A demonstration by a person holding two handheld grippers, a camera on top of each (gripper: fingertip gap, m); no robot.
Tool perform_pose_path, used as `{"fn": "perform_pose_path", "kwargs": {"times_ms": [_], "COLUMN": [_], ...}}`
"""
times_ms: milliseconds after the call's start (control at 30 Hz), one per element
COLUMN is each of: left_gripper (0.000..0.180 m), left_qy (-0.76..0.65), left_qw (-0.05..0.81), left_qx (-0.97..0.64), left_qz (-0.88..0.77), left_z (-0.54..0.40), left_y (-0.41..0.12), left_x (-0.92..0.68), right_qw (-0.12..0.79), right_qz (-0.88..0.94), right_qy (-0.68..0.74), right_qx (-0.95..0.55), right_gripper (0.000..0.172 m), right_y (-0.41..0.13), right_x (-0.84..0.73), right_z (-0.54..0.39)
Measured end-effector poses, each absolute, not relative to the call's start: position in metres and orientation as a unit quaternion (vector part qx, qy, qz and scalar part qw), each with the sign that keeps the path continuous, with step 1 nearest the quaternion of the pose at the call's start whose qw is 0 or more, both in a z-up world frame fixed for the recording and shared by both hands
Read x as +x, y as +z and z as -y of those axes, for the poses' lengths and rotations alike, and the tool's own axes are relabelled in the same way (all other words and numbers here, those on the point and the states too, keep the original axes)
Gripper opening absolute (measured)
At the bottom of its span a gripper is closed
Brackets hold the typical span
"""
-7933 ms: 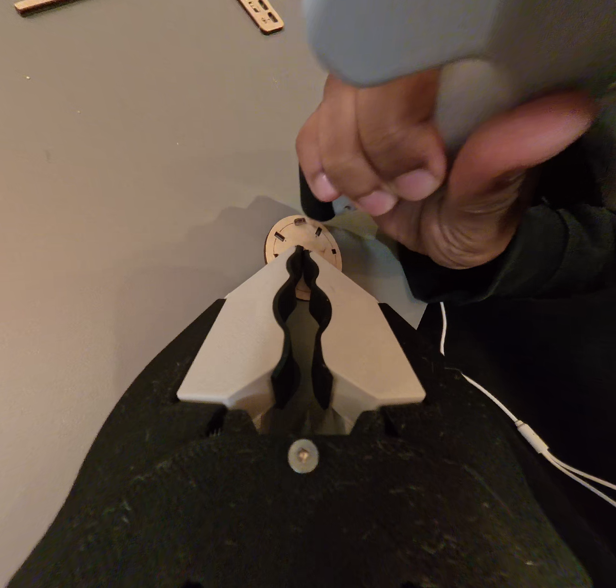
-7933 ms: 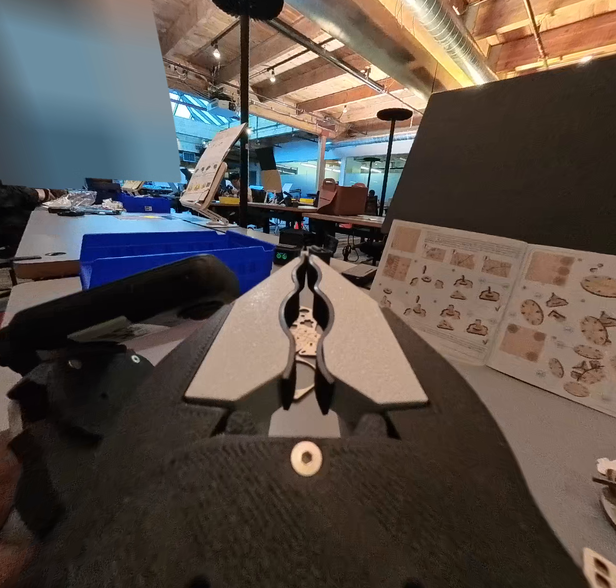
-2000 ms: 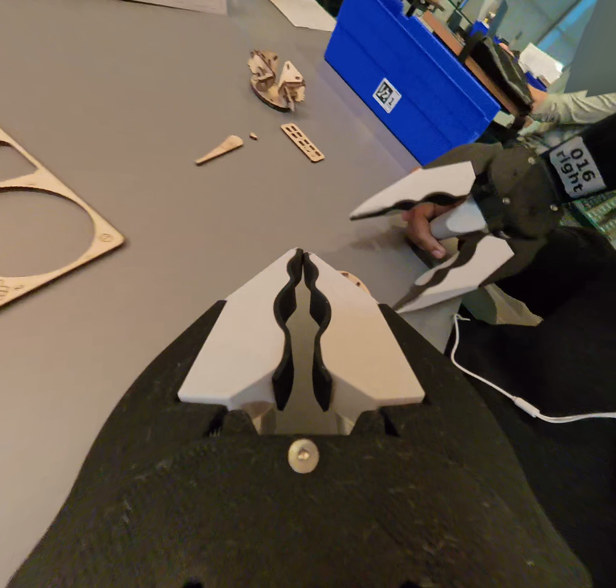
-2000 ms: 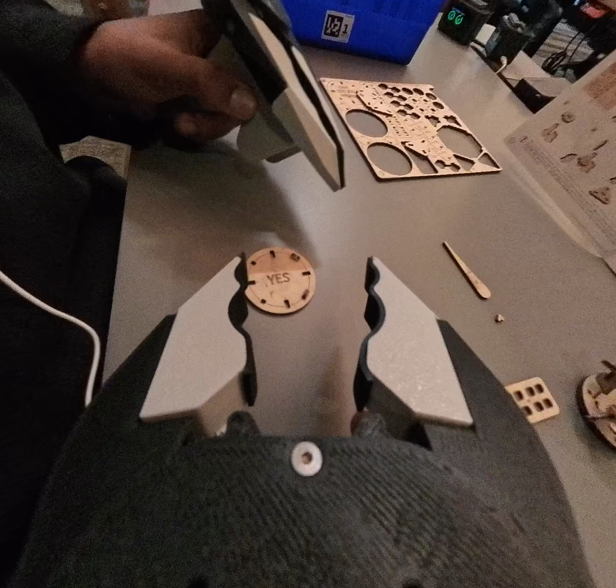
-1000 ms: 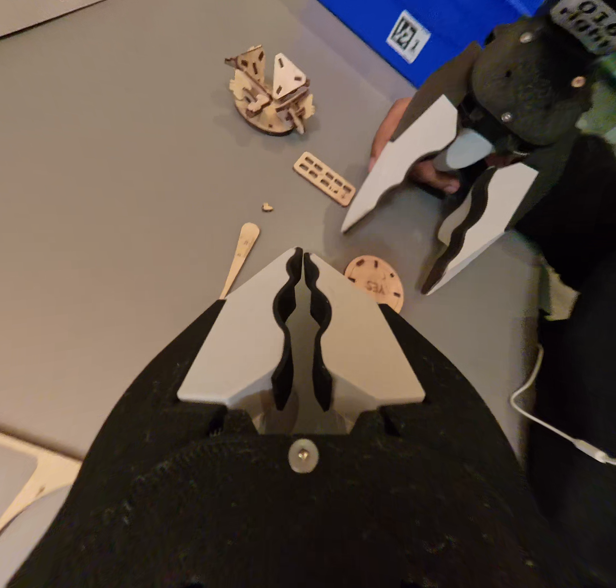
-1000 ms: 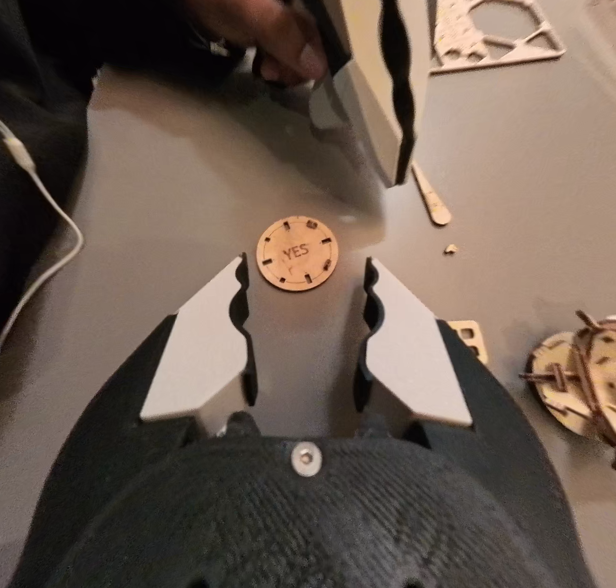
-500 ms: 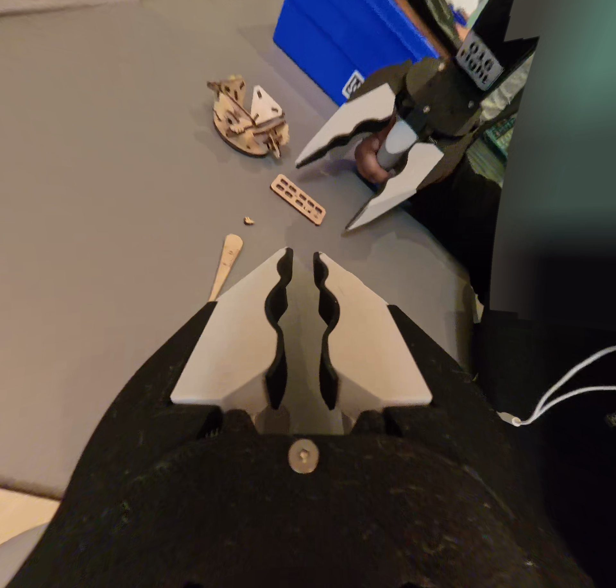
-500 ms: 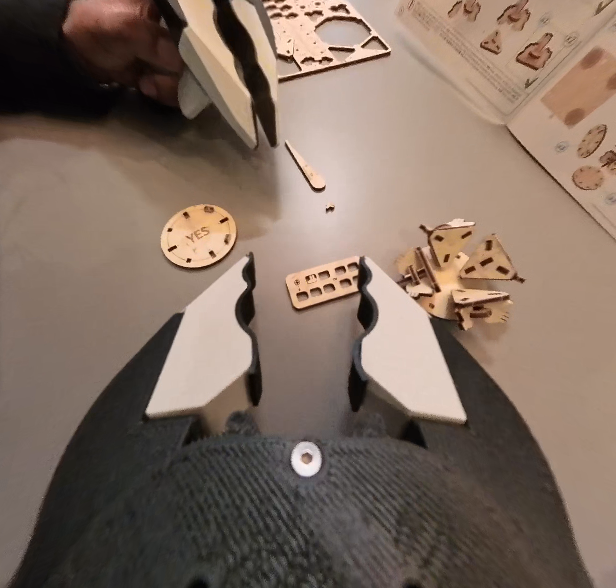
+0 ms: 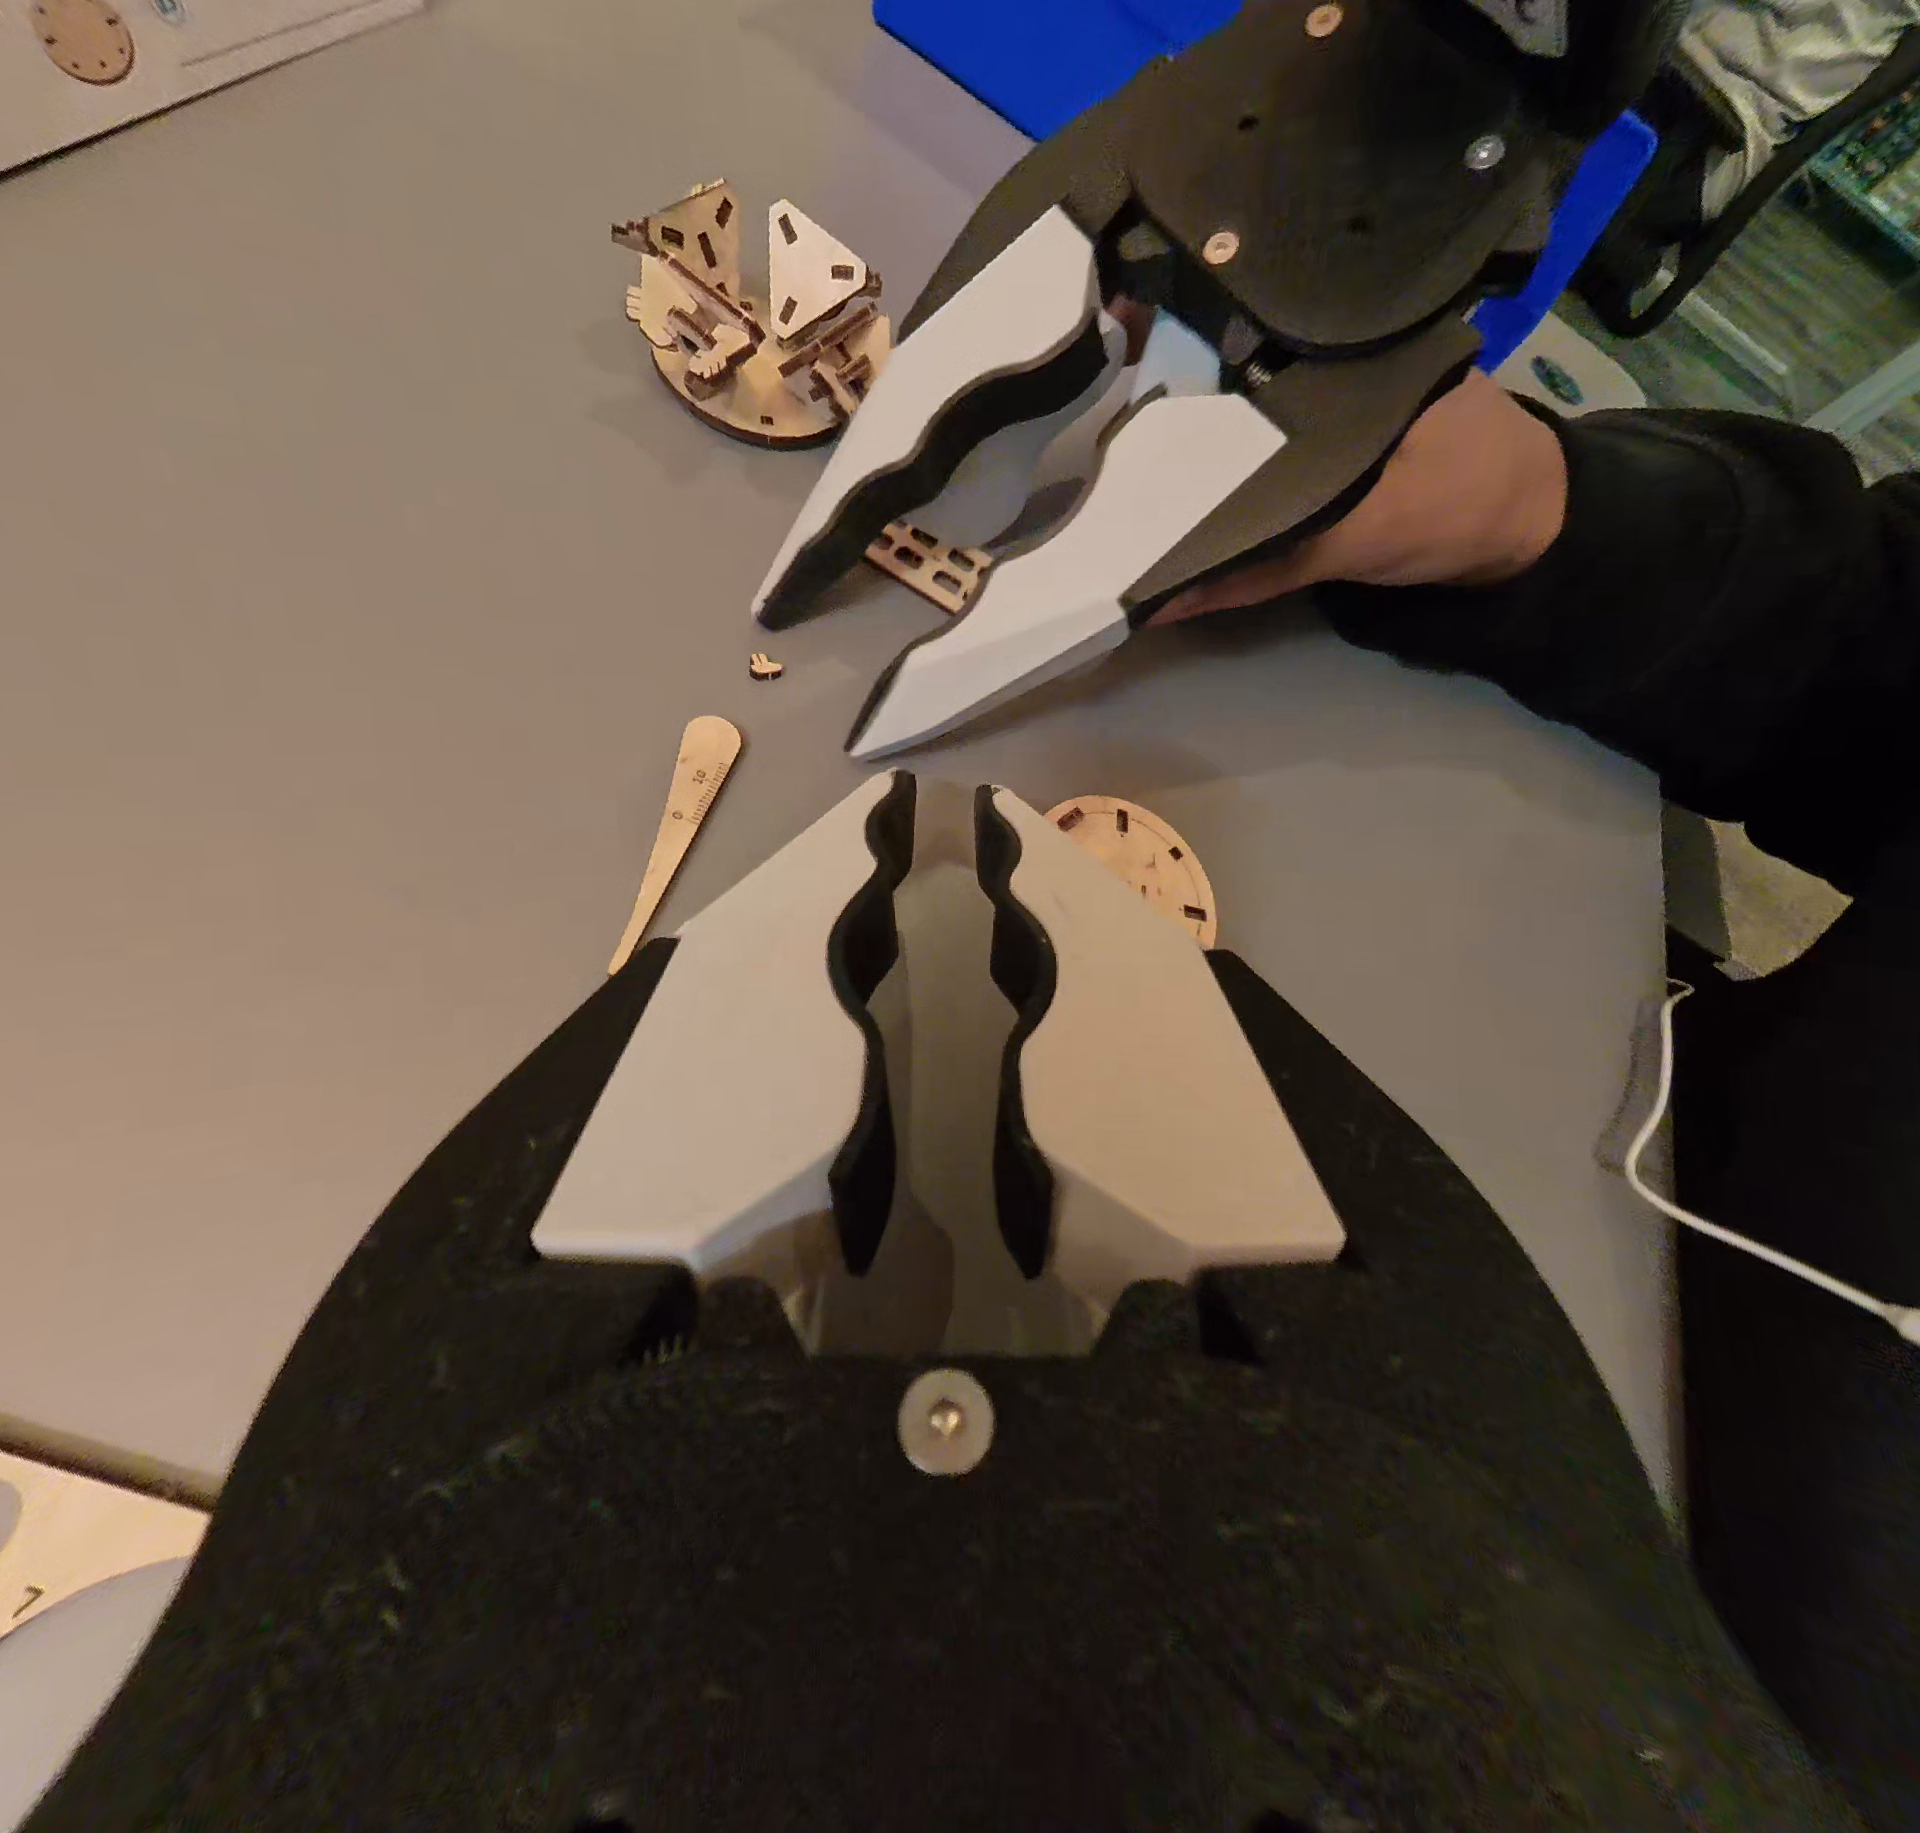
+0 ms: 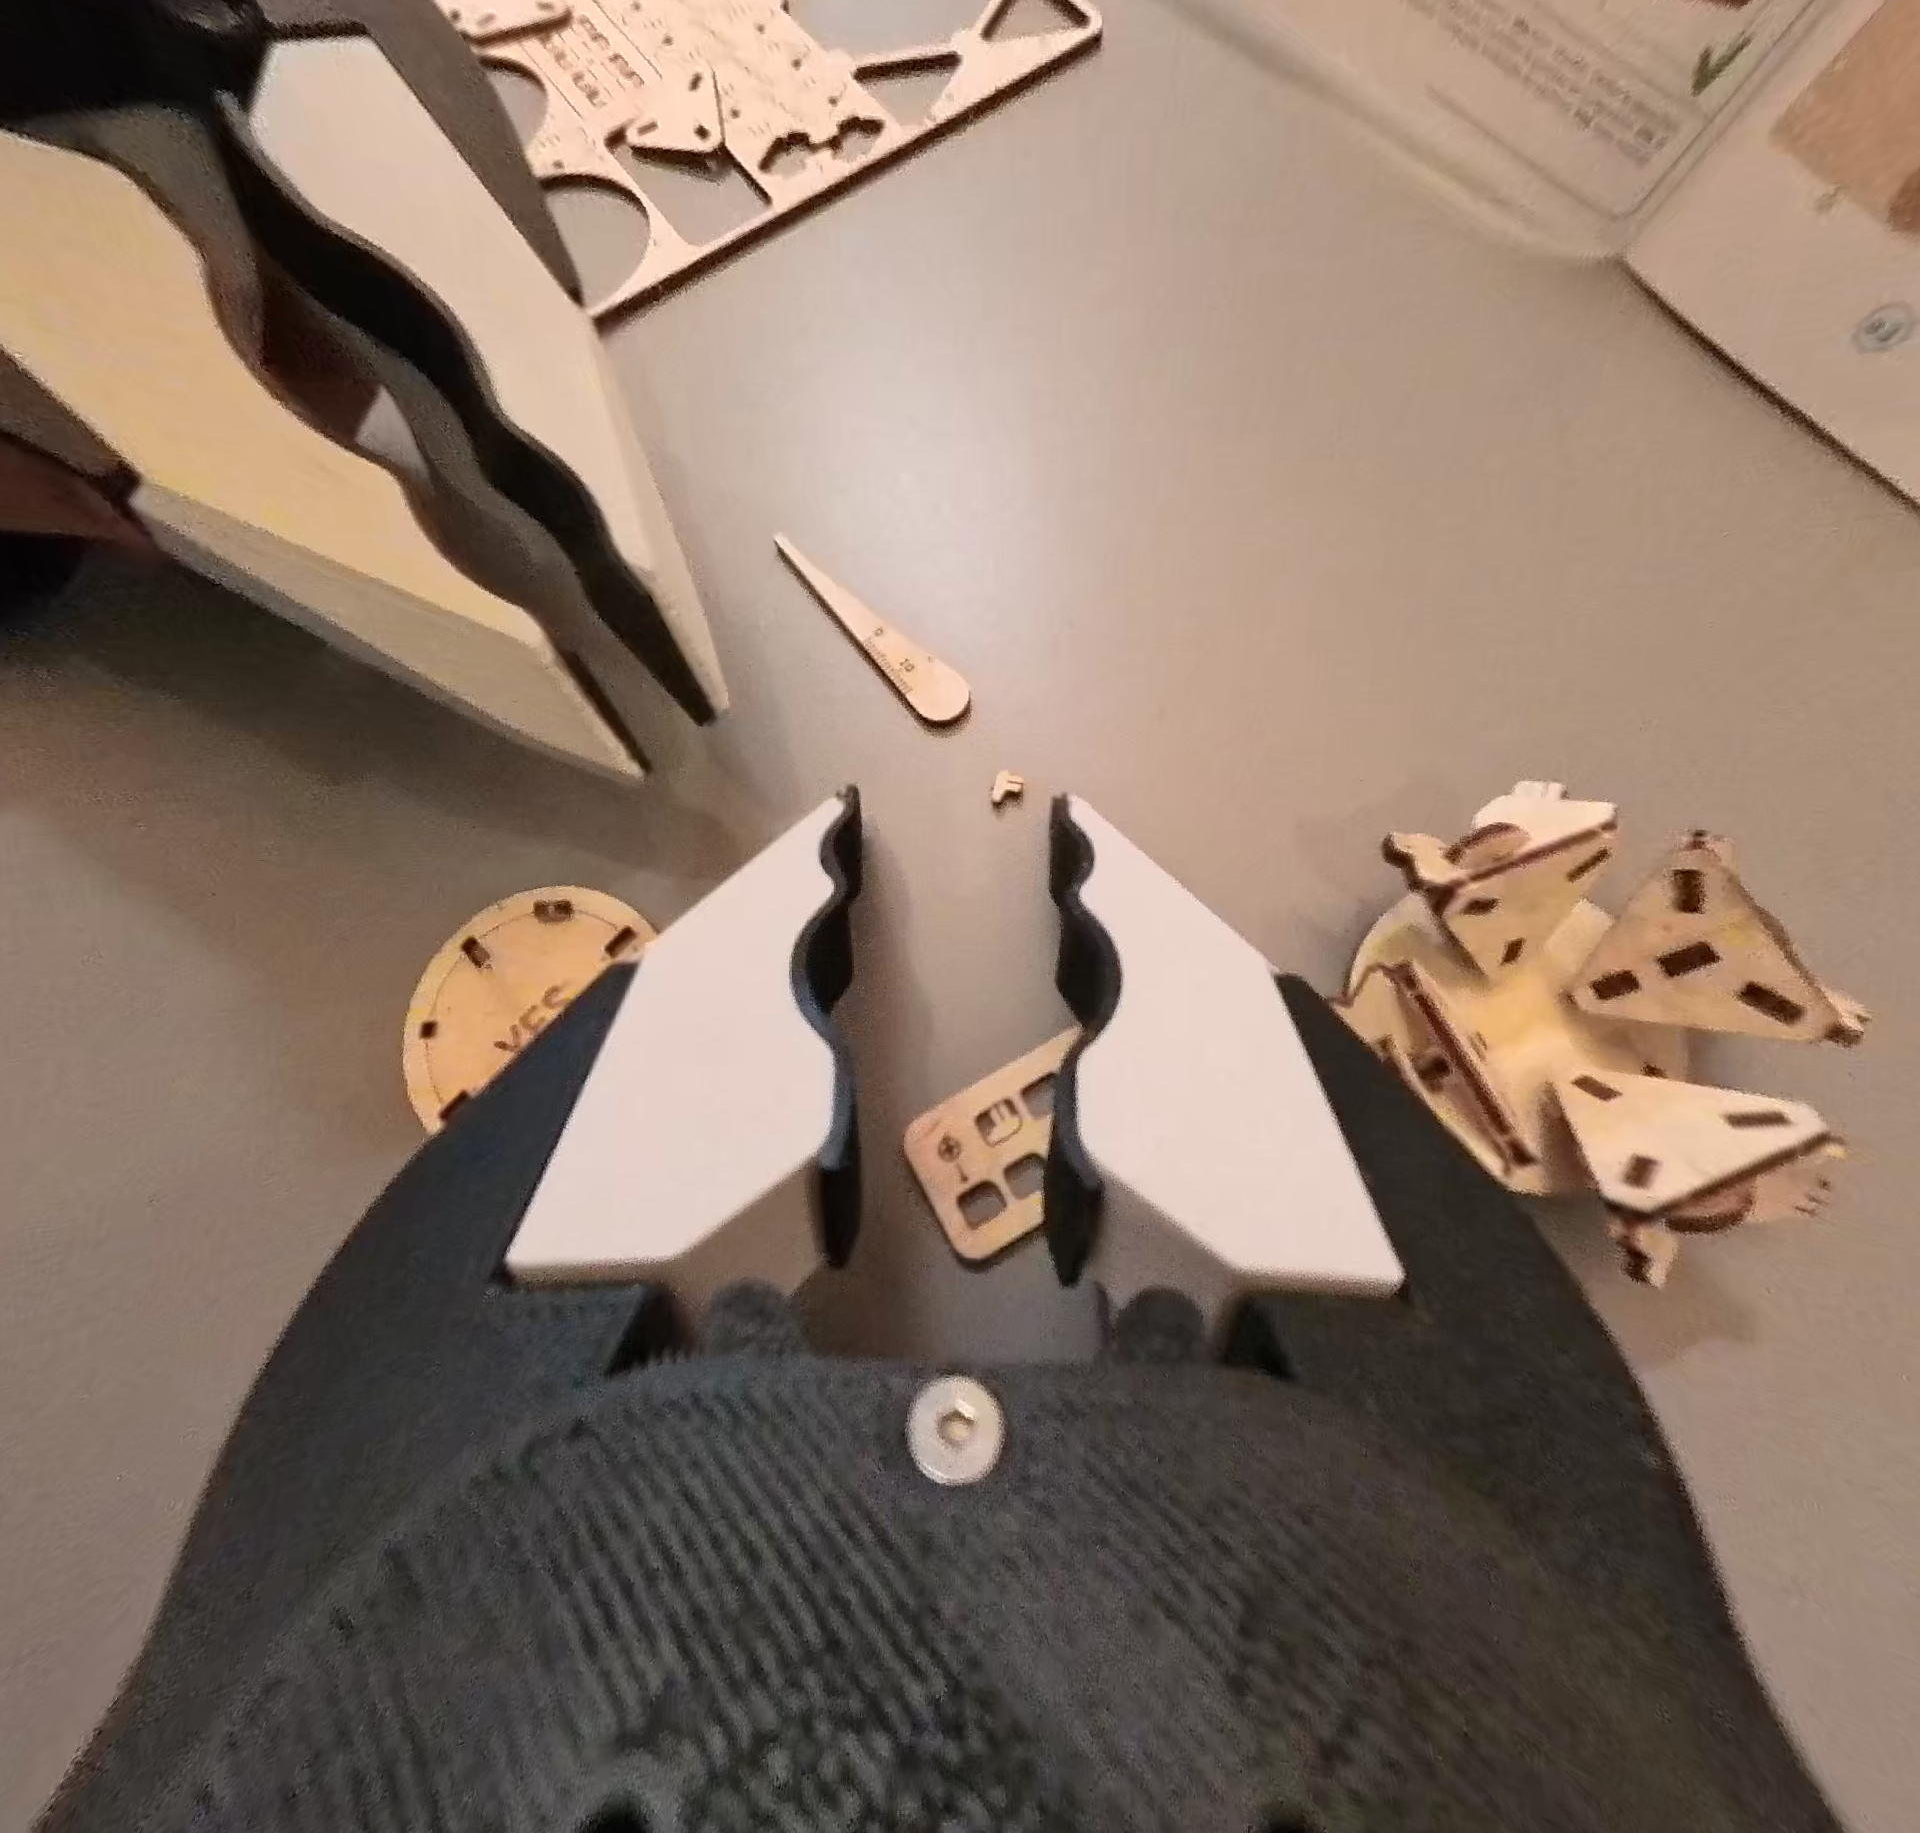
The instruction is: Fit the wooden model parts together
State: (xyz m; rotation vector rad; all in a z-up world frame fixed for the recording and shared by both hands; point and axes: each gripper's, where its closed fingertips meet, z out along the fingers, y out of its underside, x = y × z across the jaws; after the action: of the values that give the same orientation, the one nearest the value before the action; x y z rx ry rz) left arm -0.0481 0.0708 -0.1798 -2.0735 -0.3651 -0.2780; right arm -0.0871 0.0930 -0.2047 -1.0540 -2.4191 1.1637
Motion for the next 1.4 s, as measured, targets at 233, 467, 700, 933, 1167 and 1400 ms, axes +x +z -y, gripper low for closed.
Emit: {"fn": "perform_pose_path", "kwargs": {"times_ms": [233,467,700,933,1167,1400], "left_gripper": [0.008,0.008,0.008,0.01,0.013,0.011], "left_qy": [-0.105,-0.093,-0.098,-0.122,-0.119,-0.115], "left_qw": [0.485,0.491,0.515,0.571,0.662,0.683], "left_qx": [-0.858,-0.857,-0.841,-0.802,-0.74,-0.721], "left_qz": [0.133,0.125,0.135,0.125,0.034,0.015], "left_z": [-0.073,-0.073,-0.067,-0.062,-0.057,-0.054], "left_y": [-0.18,-0.177,-0.169,-0.142,-0.091,-0.081], "left_x": [-0.043,-0.043,-0.047,-0.043,-0.013,-0.007], "right_qw": [0.129,0.151,0.135,0.039,-0.177,-0.299], "right_qz": [0.827,0.839,0.82,0.734,0.606,0.511], "right_qy": [0.397,0.383,0.456,0.634,0.745,0.776], "right_qx": [-0.377,-0.355,-0.318,-0.241,-0.214,-0.22], "right_gripper": [0.011,0.0,0.0,0.0,0.0,0.0], "right_y": [-0.205,-0.207,-0.184,-0.124,-0.084,-0.07], "right_x": [-0.097,-0.097,-0.081,-0.041,-0.012,-0.011], "right_z": [-0.097,-0.097,-0.088,-0.067,-0.054,-0.062]}}
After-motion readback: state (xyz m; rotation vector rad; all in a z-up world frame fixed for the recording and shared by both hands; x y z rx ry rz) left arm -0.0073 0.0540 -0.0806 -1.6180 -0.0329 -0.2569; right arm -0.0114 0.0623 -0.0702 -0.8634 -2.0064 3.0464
